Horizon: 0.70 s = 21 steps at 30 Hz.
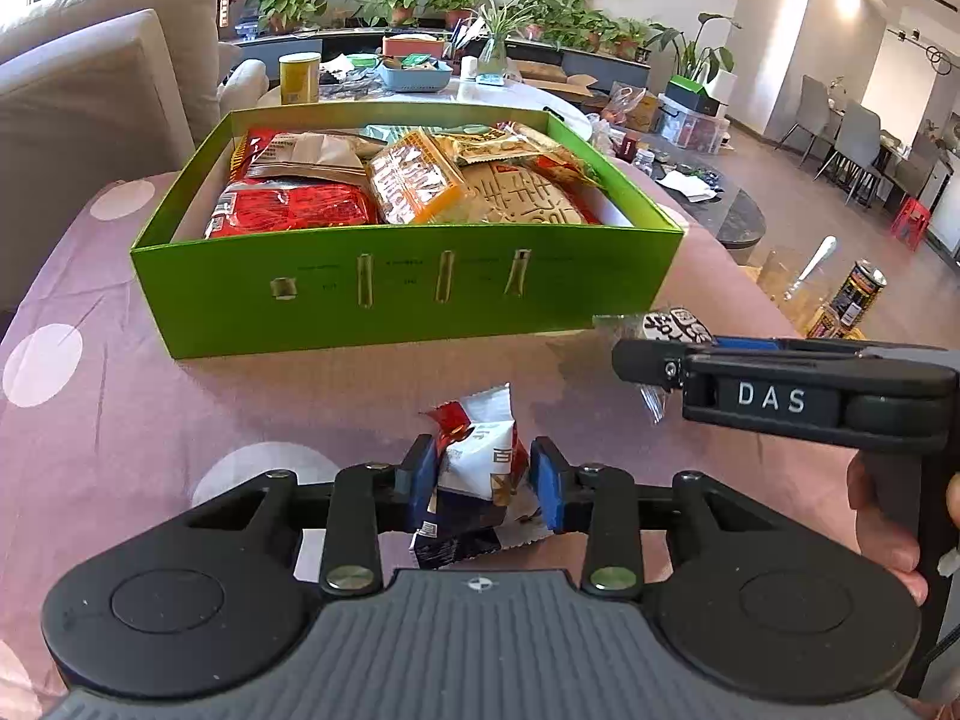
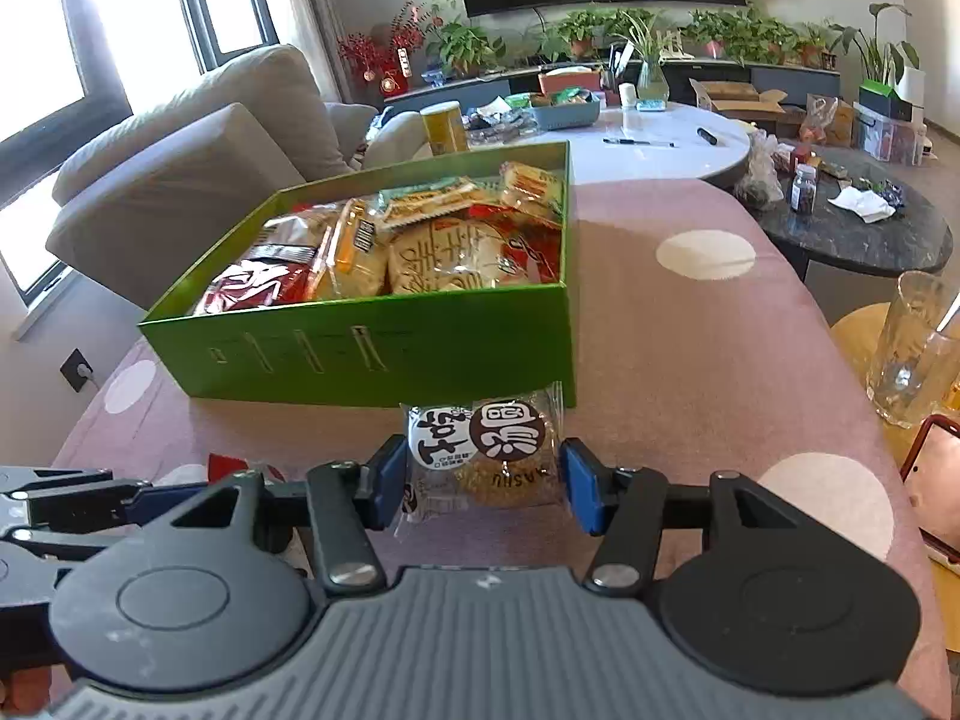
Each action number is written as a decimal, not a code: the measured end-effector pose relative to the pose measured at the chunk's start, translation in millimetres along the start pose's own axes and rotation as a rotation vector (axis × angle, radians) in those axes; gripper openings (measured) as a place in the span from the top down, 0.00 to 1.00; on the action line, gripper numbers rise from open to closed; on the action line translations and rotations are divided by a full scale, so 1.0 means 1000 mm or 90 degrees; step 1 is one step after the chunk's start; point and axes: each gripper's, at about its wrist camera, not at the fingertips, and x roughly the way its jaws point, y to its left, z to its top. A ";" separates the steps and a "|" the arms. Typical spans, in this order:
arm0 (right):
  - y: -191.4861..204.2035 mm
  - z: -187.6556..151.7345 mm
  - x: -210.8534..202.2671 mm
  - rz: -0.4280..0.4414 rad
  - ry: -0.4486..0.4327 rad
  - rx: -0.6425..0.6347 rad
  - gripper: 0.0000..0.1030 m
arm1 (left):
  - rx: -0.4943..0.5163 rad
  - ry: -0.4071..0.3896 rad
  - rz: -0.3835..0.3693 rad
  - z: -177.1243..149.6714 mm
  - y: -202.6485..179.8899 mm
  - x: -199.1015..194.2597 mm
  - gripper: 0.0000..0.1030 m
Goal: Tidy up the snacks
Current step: 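Grasp the white triangular pack with the left tool while the right grasps the round-labelled biscuit pack, then carry both packs into the green box and open both tools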
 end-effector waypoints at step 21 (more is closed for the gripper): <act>0.032 0.027 -0.030 0.037 -0.070 -0.037 0.24 | 0.023 -0.086 0.003 0.034 0.011 -0.047 0.72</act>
